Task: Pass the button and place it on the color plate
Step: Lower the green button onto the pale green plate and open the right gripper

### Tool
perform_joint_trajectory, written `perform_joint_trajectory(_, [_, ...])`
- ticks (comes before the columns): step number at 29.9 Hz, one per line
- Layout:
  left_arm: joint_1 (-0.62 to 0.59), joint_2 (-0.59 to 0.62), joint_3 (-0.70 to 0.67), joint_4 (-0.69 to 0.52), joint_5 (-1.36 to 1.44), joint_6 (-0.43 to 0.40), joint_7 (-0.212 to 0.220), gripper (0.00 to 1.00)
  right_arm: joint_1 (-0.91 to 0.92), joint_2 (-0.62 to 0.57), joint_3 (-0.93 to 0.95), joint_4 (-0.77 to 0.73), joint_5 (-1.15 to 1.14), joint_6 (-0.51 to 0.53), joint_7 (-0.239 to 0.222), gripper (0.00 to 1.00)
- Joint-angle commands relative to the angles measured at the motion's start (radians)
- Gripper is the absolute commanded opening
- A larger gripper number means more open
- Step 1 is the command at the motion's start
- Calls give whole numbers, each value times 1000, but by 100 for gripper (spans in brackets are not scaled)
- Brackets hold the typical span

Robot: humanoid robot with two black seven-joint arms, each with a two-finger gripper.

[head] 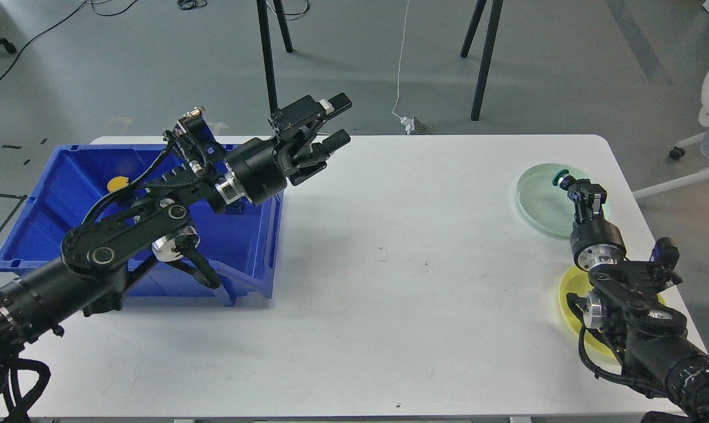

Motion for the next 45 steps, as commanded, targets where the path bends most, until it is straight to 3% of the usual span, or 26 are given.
perform_joint_trajectory(1, [0,0,0,-1,0,-1,0,85,0,0,1,0,0,-1,0,40])
perform_joint_trajectory(29, [0,-1,0,-1,0,0,0,85,-1,8,1,3,0,-4,0,44])
perform_joint_trajectory(45, [0,0,0,-1,0,0,0,85,-3,8,4,11,1,-6,0,56])
